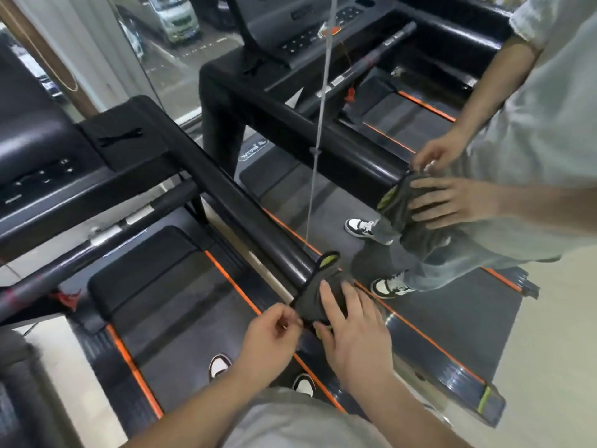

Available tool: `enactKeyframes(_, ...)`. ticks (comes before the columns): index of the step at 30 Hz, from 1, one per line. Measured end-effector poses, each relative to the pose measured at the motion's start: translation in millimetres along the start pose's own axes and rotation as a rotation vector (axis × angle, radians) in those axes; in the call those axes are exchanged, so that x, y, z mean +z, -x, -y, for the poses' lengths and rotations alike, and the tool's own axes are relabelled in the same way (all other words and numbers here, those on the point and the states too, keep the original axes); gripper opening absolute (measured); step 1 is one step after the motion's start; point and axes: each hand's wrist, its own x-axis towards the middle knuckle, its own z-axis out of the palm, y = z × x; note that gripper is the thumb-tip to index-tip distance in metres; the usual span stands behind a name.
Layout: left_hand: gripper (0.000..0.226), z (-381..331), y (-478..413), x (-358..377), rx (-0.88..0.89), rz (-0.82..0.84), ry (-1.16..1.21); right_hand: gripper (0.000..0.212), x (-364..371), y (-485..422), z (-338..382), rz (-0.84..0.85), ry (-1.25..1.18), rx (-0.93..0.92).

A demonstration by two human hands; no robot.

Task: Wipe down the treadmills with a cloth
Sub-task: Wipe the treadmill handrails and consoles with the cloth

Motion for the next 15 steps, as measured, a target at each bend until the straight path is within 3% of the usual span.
enactKeyframes(3, 0.025, 11, -9, -25, -0.071, -0.096, 0.035, 0.087, 3, -47, 27, 0.128, 0.108, -0.068)
enactKeyframes(10, 0.013, 12, -42, -89, -0.035, -0.253, 0.066, 0.082, 18, -163, 108, 0.228, 0.134, -0.148)
enactKeyframes(15, 0.025, 4, -87, -144, -0.029, -0.357, 0.067, 0.081, 31, -239, 166, 0.245, 0.106, -0.131)
